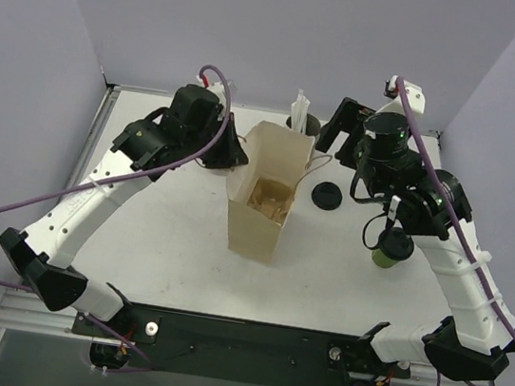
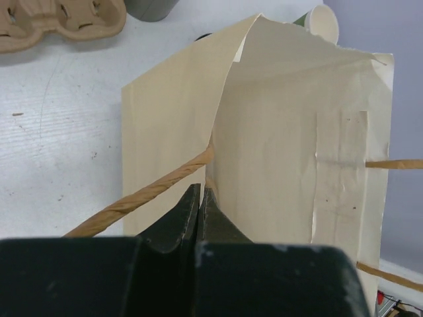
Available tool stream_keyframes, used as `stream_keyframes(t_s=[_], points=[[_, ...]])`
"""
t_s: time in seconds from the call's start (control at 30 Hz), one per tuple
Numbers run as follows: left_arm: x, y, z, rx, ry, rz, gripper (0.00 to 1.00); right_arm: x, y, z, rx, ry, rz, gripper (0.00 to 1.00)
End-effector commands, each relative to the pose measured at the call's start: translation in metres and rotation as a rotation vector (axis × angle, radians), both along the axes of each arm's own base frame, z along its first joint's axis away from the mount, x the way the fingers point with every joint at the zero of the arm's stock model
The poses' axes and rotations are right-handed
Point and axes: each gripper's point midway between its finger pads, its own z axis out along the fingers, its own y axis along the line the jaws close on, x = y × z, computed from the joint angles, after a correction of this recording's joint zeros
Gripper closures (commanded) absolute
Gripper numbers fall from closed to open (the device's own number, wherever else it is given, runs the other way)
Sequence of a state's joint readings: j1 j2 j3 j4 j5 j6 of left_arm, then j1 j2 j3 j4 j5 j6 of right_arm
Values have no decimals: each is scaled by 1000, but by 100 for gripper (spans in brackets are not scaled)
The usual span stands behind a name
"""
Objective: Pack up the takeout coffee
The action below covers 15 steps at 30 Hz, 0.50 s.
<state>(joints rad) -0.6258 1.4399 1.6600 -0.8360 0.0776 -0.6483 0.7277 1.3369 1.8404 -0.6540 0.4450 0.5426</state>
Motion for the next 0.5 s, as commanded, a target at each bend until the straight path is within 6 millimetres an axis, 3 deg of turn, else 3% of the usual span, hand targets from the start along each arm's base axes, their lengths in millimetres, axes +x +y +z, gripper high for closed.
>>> stream_keyframes(t_s=[0.0,0.17,0.2,0.27,0.3,0.37,0.43,0.47], points=[[-4,11,53,-68,-66,73,100,-3,-21,-16,-38,51,-98,17],[-3,22,6,41,28,129,100,-3,-27,-32,-26,88,-115,17],[-5,25,-19,81,73,131,100,-4,-27,-40,-29,109,-109,17],[0,24,-47,108,92,142,100,-2,-31,-51,-27,135,-120,17],[-5,29,-91,177,159,140,100,-2,-31,-65,-41,168,-115,17],[-1,25,-120,181,175,135,100,-2,-35,-78,-43,199,-125,17],[-2,24,-134,186,179,128,100,-3,-32,-93,-40,245,-104,17],[-1,24,-130,179,165,126,100,-4,-33,-97,-41,256,-104,17]])
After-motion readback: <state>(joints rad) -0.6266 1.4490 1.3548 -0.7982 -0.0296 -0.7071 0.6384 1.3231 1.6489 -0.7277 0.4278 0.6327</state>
